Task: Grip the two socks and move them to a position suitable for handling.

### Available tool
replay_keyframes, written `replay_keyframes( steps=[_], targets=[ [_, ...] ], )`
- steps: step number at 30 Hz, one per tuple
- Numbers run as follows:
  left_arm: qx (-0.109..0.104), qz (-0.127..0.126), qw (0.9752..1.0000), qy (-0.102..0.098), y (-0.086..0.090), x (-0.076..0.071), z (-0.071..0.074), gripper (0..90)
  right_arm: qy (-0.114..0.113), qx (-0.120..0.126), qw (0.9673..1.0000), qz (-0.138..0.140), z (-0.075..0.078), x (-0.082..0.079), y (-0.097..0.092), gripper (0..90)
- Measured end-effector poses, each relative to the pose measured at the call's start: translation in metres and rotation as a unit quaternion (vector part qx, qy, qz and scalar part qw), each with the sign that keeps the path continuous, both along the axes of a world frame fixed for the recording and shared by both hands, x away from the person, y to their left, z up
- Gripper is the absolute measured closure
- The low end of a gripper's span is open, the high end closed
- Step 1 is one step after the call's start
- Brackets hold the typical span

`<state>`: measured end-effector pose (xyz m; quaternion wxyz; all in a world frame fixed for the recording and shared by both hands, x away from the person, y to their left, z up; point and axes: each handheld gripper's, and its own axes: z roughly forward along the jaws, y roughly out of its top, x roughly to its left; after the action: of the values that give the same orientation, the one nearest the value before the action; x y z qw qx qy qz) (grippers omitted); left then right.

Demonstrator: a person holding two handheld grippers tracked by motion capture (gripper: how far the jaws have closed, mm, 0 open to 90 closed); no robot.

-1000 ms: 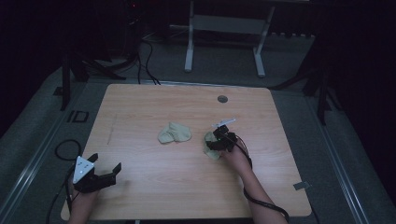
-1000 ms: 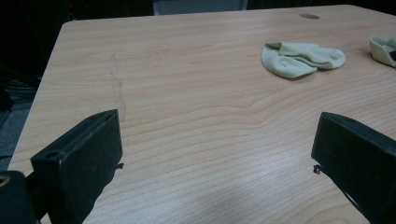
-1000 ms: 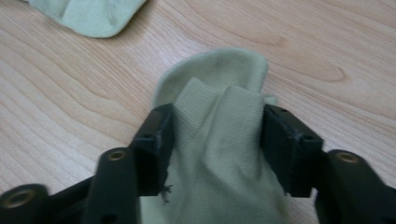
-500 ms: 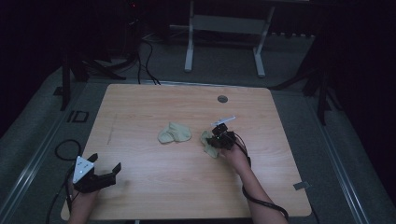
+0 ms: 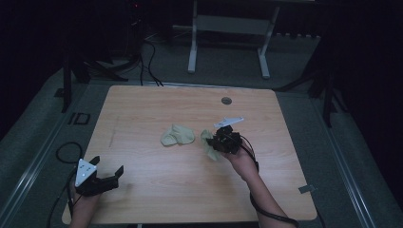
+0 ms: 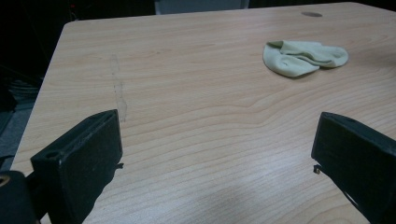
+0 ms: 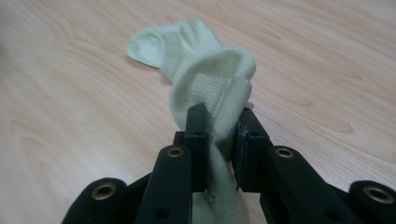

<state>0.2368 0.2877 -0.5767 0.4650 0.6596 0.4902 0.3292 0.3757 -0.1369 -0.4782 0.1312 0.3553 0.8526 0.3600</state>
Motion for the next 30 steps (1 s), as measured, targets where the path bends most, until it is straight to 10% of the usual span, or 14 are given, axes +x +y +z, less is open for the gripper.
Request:
replay_keyframes(
  steps=[13,30],
  targets=[
    [0.016,0.001,0.9999,0.006,-0.002,0.0,0.0,1.7,-0.035,0.021,0.9986,0.032,0.021,-0.057,0.006,78.1],
    [-0.003,-0.019,0.9995,-0.024,-0.012,-0.004,0.009,1.7,0.003,0.009,0.9989,0.045,-0.033,-0.093,0.014,77.9]
  ],
)
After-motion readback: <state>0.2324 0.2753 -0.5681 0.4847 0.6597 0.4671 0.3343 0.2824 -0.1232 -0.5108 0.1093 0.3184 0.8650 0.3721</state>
